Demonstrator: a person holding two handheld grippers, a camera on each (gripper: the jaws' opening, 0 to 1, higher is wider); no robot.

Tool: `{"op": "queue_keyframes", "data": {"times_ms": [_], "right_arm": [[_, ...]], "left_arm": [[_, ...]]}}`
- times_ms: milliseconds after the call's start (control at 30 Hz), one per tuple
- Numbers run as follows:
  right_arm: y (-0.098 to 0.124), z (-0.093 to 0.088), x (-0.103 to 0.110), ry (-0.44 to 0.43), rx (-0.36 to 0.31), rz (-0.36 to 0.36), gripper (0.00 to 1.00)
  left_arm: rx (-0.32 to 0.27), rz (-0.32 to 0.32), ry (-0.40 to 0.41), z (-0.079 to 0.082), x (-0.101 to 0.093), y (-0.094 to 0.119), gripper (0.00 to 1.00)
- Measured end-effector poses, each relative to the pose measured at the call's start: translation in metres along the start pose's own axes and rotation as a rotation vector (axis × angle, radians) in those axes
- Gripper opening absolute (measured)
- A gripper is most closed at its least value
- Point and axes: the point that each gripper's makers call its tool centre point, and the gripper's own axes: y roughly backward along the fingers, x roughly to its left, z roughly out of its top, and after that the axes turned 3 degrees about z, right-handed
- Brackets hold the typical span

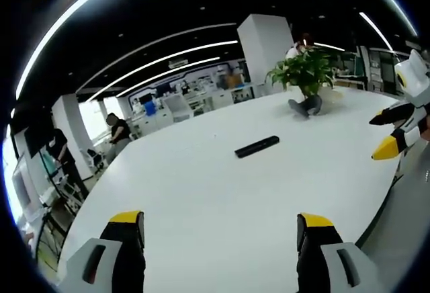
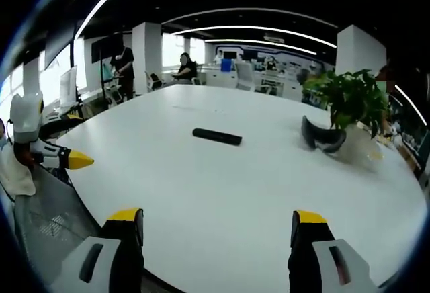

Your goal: Press the specified remote control buttons in sequence, fully releasing each button before pressing the next.

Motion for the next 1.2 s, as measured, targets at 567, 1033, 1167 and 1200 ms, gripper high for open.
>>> {"op": "queue_keyframes", "data": {"times_ms": [567, 1033, 1167, 1200], "right_arm": [[0.0007, 0.0018, -0.0001, -0.005, -0.009, 0.002, 0.90], [0.0013, 0.0035, 0.0044, -0.005, -0.019, 0.028, 0.90], [0.0023, 0.0046, 0.0040, -0.013, -0.027, 0.029, 0.89], [0.0026, 0.0047, 0.0036, -0.015, -0.028, 0.029, 0.89]], "left_arm": [[0.012, -0.001, -0.015, -0.0020, -0.0012, -0.0009, 0.97], [0.011, 0.001, -0.027, -0.0010, -0.0008, -0.0012, 0.96], [0.000, 0.002, -0.032, 0.0032, 0.0000, -0.0013, 0.96], [-0.006, -0.003, -0.032, 0.0054, -0.0006, -0.0009, 0.96]]}}
